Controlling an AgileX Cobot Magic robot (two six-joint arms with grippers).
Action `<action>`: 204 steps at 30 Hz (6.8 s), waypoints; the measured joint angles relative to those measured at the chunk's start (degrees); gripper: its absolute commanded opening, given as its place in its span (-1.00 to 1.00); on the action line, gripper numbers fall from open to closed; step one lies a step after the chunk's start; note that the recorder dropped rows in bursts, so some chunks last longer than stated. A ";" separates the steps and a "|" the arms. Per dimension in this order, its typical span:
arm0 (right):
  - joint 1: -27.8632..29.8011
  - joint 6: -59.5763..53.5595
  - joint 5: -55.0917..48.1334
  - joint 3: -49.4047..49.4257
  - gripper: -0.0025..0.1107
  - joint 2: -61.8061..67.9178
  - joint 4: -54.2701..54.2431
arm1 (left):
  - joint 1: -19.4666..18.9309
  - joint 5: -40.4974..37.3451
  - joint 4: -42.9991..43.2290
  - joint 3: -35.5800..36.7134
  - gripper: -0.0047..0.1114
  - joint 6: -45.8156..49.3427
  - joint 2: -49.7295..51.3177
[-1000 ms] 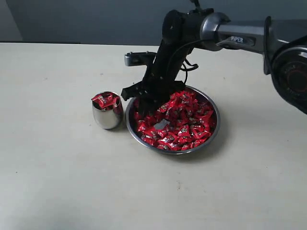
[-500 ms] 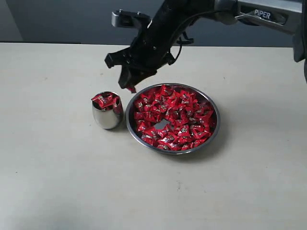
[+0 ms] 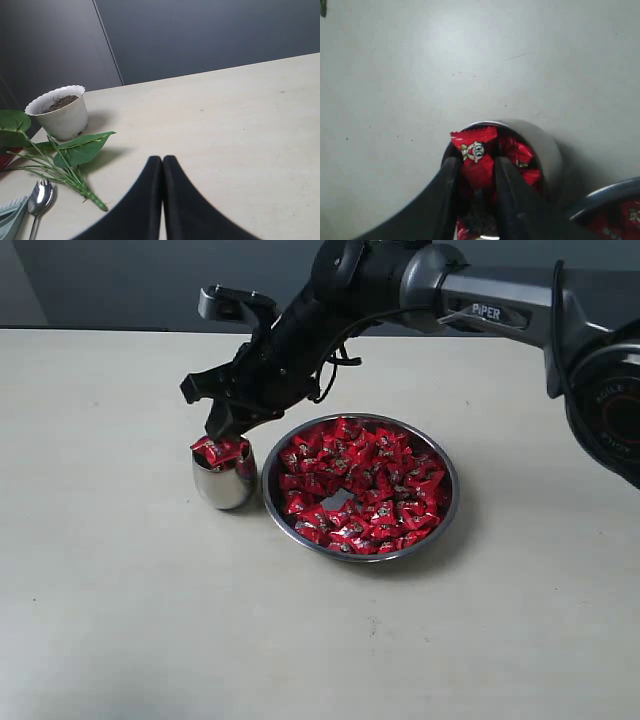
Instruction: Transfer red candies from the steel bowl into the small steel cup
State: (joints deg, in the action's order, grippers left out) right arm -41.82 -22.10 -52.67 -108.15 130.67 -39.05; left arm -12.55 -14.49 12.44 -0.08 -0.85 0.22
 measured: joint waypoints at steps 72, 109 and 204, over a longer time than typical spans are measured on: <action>5.02 8.67 -7.21 17.99 -0.30 -7.12 18.59 | 0.00 0.00 0.00 0.00 -0.91 0.00 0.00; 1.83 4.09 -3.88 0.76 -0.96 -7.55 4.19 | 0.00 0.00 0.00 0.00 -0.91 0.00 0.00; -4.07 5.62 -3.21 -2.63 -0.42 -5.46 18.72 | 0.00 0.00 0.00 0.00 -0.91 0.00 0.00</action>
State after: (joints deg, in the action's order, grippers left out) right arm -45.90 -16.48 -55.88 -110.77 125.21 -20.33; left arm -12.55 -14.49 12.44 -0.08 -0.85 0.22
